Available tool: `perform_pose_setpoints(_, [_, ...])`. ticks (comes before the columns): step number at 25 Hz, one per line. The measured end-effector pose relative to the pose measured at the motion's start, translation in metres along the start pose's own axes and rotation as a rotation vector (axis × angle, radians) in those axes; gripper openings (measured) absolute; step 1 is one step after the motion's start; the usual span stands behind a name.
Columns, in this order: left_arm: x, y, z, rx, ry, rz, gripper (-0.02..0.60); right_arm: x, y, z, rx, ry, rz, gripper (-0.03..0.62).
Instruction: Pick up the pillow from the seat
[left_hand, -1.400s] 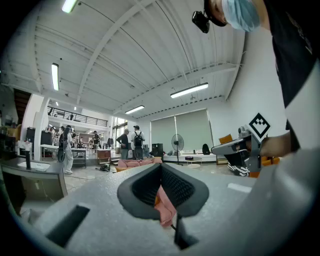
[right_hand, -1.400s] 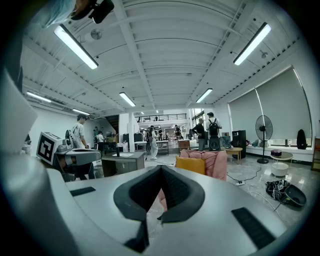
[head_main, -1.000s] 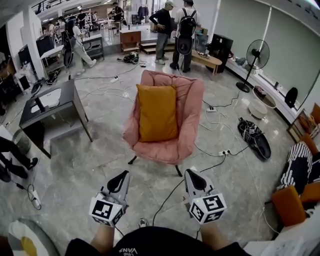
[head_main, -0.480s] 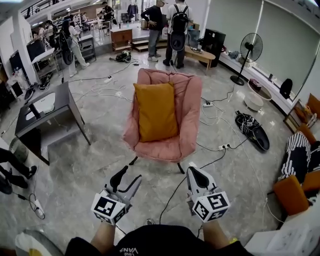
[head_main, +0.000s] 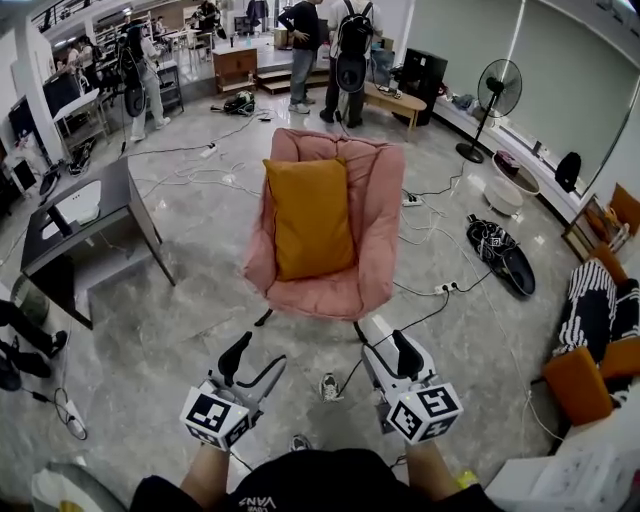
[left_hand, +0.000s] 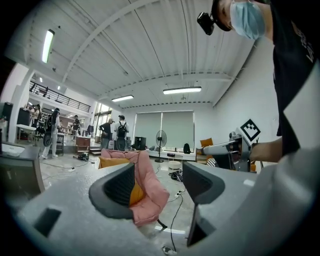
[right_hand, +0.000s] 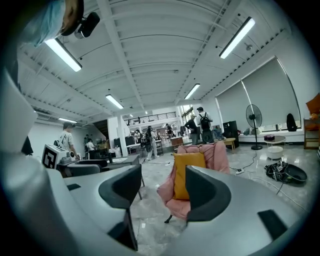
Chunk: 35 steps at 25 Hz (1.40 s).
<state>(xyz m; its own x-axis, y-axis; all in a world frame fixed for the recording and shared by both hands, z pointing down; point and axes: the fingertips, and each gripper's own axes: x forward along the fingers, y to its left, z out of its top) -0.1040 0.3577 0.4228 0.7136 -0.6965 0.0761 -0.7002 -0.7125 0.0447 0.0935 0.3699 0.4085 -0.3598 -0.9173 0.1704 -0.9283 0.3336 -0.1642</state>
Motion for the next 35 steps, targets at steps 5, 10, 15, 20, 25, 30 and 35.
perform_pose_setpoints(5, [0.017, 0.027, -0.005, -0.001, 0.004, 0.022, 0.299, 0.035, -0.010, 0.002, 0.009, 0.006, 0.014, 0.266])
perform_pose_setpoints(10, [0.048, 0.057, -0.002, -0.002, 0.011, 0.053, 0.302, 0.077, -0.033, 0.011, 0.014, 0.011, 0.034, 0.267])
perform_pose_setpoints(15, [0.091, 0.086, 0.005, -0.005, 0.010, 0.084, 0.303, 0.124, -0.065, 0.027, 0.015, 0.014, 0.053, 0.267])
perform_pose_setpoints(20, [0.138, 0.111, 0.015, -0.018, 0.006, 0.124, 0.304, 0.169, -0.099, 0.041, 0.021, 0.015, 0.085, 0.268])
perform_pose_setpoints(25, [0.179, 0.131, 0.017, -0.020, 0.011, 0.160, 0.304, 0.208, -0.132, 0.050, 0.025, 0.025, 0.113, 0.268])
perform_pose_setpoints(30, [0.216, 0.143, 0.020, -0.034, 0.003, 0.188, 0.304, 0.235, -0.161, 0.054, 0.021, 0.031, 0.149, 0.268])
perform_pose_setpoints(35, [0.233, 0.155, 0.013, -0.059, 0.022, 0.208, 0.304, 0.258, -0.176, 0.053, 0.041, 0.042, 0.158, 0.268])
